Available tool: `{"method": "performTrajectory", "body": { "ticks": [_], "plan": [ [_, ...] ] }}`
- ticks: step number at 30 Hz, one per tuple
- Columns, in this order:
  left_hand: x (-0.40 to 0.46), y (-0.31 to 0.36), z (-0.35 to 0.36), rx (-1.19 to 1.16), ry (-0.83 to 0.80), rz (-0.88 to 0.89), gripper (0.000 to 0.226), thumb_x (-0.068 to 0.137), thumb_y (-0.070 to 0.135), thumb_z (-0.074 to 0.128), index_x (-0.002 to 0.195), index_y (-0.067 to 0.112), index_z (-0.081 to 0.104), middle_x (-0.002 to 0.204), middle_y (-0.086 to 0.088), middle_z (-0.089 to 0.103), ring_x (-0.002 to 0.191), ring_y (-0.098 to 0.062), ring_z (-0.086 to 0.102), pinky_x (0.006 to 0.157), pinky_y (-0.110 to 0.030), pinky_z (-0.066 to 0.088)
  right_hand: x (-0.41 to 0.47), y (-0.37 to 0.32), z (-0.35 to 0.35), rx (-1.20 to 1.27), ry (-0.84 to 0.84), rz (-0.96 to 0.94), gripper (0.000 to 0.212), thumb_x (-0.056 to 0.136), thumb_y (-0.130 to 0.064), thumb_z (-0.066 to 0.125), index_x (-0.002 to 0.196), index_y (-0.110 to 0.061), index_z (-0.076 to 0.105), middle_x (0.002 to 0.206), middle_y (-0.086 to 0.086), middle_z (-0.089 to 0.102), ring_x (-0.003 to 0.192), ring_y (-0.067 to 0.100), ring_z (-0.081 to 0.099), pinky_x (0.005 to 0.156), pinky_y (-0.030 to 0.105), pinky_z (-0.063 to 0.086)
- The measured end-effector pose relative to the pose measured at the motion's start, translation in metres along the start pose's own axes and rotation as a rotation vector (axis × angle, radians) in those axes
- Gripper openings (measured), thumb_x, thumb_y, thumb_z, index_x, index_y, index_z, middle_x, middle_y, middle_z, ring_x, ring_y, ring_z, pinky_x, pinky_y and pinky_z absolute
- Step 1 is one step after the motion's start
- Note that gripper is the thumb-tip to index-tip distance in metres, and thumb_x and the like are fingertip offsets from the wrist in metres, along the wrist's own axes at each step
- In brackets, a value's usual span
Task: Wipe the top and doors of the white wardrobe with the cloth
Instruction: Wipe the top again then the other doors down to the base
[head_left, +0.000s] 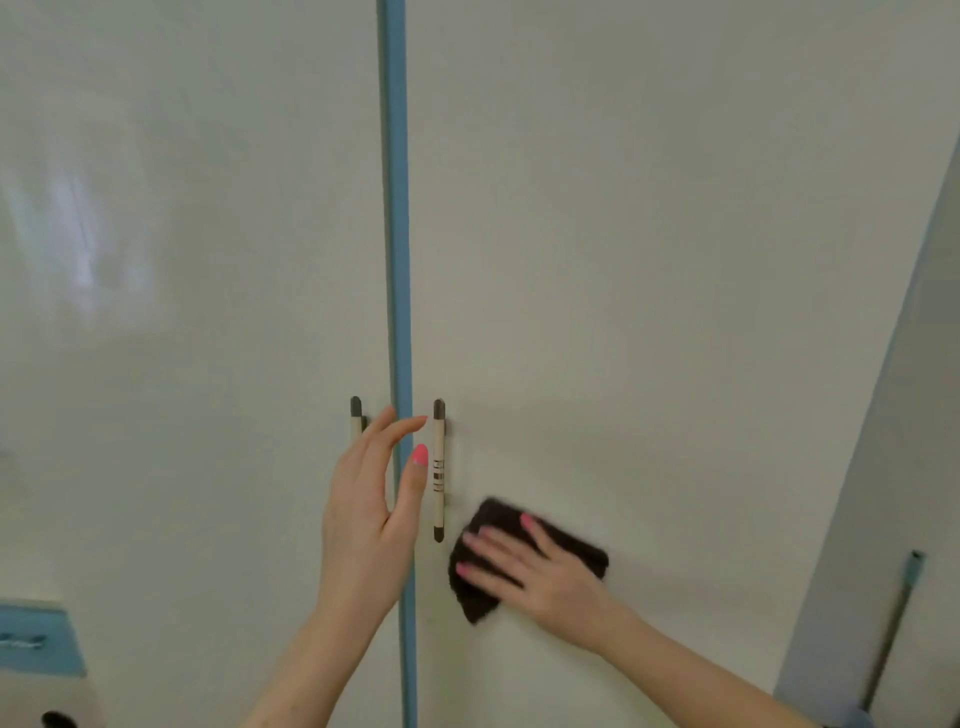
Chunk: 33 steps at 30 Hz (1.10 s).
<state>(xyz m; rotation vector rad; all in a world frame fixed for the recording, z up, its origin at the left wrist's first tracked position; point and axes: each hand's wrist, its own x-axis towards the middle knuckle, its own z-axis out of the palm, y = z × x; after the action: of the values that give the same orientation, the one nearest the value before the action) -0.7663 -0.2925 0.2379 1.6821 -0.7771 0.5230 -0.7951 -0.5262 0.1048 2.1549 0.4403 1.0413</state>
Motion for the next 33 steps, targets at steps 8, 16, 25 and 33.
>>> {"method": "performTrajectory", "body": {
  "ticks": [8,16,25,33],
  "plan": [
    [-0.008,0.002,0.007,-0.005,0.012,0.025,0.03,0.092,0.05,0.036,0.119,0.047,0.05,0.14,0.023,0.038,0.131,0.007,0.029,0.106,-0.029,0.029,0.034,-0.054,0.025,0.071,0.03,0.517,0.062,0.094,-0.02,0.042,0.151,-0.008,0.021,0.16,0.016,0.014,0.149,0.031,0.007,0.12,0.053,0.0],
    [-0.017,0.007,0.024,0.058,0.001,0.019,0.03,0.093,0.049,0.037,0.117,0.042,0.053,0.138,0.023,0.038,0.127,0.007,0.031,0.104,-0.025,0.027,-0.023,-0.068,0.037,-0.122,-0.433,-0.47,0.052,0.096,-0.037,0.05,0.146,-0.027,0.038,0.155,-0.007,0.034,0.142,0.011,0.032,0.115,0.049,0.01],
    [-0.027,0.033,0.07,0.022,-0.007,-0.017,0.031,0.094,0.04,0.04,0.121,0.035,0.054,0.141,0.015,0.041,0.131,0.0,0.032,0.106,-0.031,0.03,-0.04,0.084,-0.025,0.008,0.066,0.253,0.067,0.088,-0.006,0.053,0.15,-0.023,0.032,0.159,0.007,0.024,0.146,0.023,0.026,0.119,0.052,0.015],
    [-0.058,0.03,0.092,0.085,-0.031,-0.033,0.031,0.095,0.037,0.041,0.123,0.032,0.053,0.142,0.01,0.042,0.131,-0.003,0.033,0.102,-0.022,0.022,-0.146,0.079,-0.02,-0.087,-0.247,-0.306,0.051,0.097,-0.007,0.034,0.146,-0.02,0.04,0.153,0.003,0.037,0.142,0.021,0.034,0.121,0.049,0.004]
  ]
}}
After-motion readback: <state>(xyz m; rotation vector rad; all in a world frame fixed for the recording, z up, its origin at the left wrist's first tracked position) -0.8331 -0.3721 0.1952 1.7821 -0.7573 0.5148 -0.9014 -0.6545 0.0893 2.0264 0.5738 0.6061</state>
